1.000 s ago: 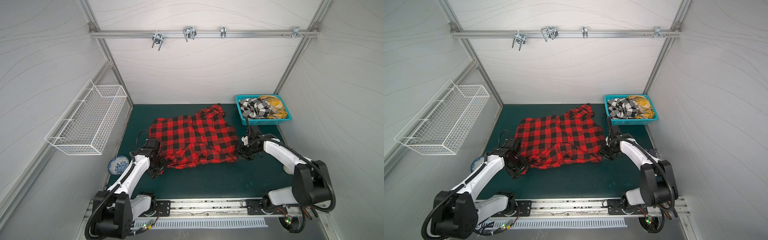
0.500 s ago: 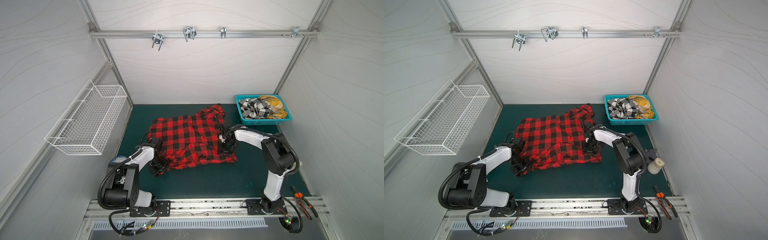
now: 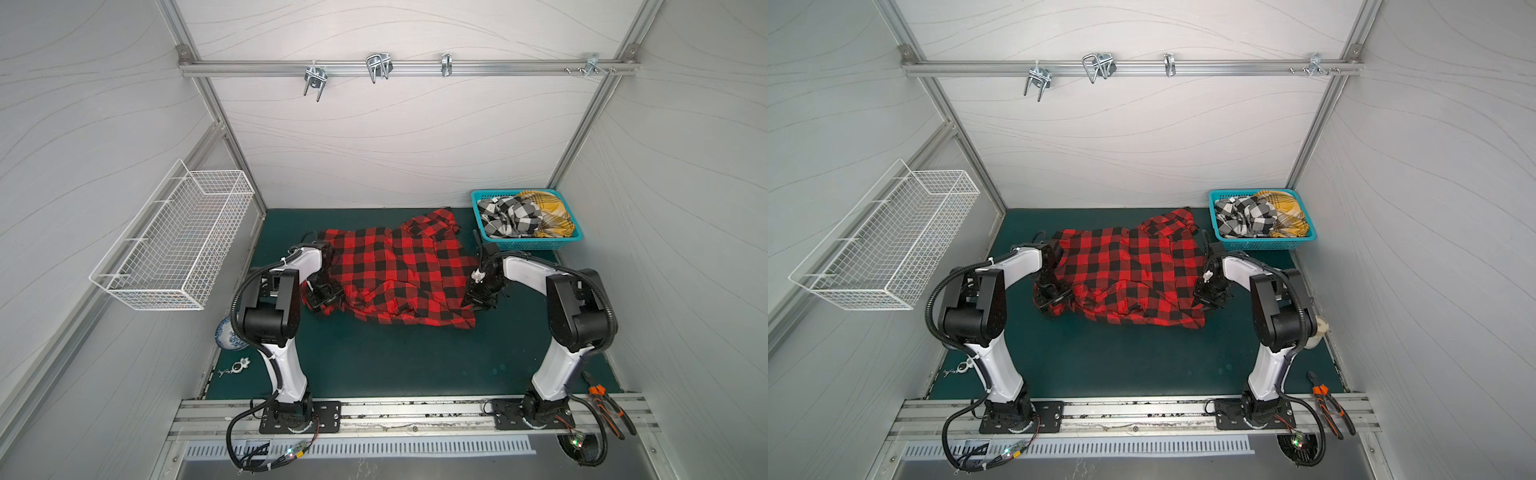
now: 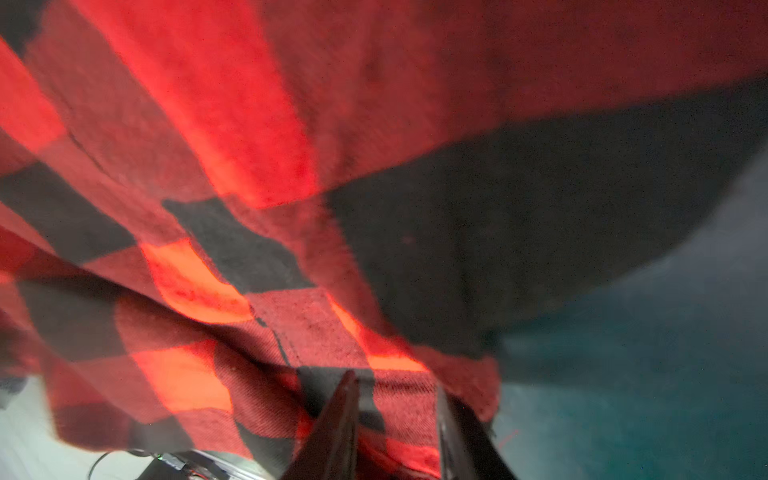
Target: Fold and stack the long sleeve shirts
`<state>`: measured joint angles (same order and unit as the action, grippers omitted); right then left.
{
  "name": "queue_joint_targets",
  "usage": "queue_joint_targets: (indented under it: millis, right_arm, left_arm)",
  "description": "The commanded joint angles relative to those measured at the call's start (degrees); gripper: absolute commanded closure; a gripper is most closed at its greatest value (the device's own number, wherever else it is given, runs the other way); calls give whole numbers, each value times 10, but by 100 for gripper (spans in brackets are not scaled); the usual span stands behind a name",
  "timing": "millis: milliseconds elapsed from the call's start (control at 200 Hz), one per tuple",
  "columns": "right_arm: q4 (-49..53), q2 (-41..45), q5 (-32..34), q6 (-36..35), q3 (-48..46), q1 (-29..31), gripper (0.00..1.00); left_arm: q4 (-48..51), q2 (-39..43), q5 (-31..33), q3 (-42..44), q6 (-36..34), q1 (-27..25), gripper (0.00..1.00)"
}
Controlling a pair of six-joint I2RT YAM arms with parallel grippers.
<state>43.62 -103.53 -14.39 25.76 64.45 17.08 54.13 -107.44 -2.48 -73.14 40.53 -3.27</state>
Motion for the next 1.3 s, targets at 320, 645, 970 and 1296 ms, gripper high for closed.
queue_joint_targets:
  millis: [320,645,970,1296]
  right_arm:
    - [56,65,42,-8,41,112,48]
    - [47,94,33,-13,13,126,49]
    - [49,90,33,-10,14,125,50]
    - [46,102,19,-5,11,104,51]
  left_arm:
    - [-32,274,-88,216,110,93,17]
    - [-62,132,-57,85,103,135,29]
    - [-48,4,-28,-18,65,165,36]
    - [-6,-39,-69,-151,100,84,41]
